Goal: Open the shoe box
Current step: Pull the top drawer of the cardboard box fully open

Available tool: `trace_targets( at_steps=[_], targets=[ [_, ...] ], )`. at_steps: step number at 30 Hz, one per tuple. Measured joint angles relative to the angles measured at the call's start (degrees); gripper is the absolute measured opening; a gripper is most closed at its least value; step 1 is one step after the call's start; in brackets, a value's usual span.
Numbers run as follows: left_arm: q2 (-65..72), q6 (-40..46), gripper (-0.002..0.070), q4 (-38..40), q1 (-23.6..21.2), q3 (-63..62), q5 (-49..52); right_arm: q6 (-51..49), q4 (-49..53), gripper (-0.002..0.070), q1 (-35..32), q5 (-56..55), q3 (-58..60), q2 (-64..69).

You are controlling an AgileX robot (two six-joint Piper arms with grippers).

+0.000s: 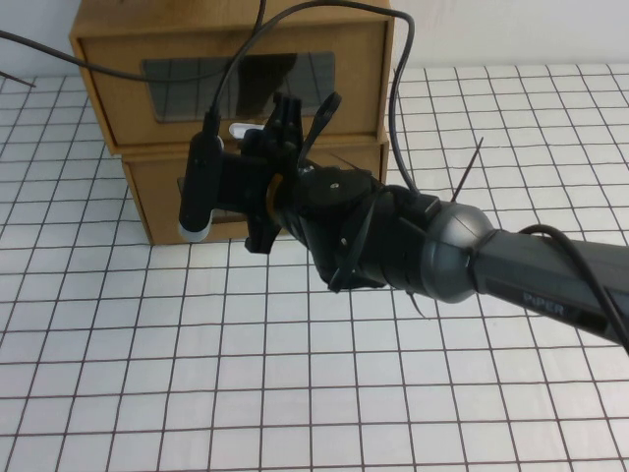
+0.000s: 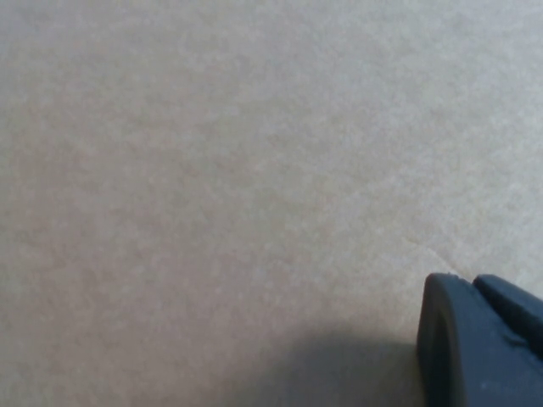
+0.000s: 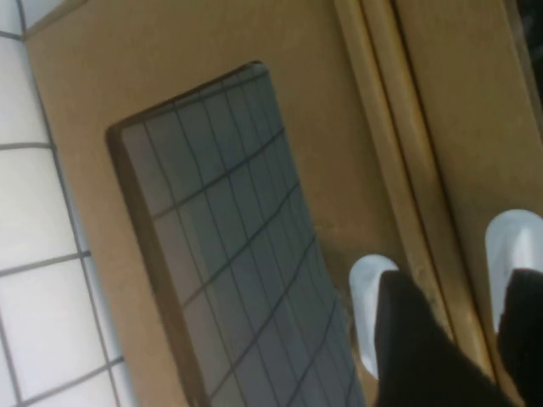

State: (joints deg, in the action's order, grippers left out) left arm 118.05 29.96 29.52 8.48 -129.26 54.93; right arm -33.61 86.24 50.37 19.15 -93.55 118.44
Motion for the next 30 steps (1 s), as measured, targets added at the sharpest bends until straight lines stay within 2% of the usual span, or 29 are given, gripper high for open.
trace_targets(
  at_steps=[9, 30],
  targets=[
    [0.0, 0.0, -0.0002, 0.0, 0.0, -0.11, 0.48, -3.52, 0.73, 0.0215, -0.08, 0.37, 0.0, -0.87],
    [0.0, 0.68, -0.0002, 0.0, 0.0, -0.11, 0.53, -4.01, 3.8, 0.0212, -0.92, -1.24, -4.53, 2.32]
  ],
)
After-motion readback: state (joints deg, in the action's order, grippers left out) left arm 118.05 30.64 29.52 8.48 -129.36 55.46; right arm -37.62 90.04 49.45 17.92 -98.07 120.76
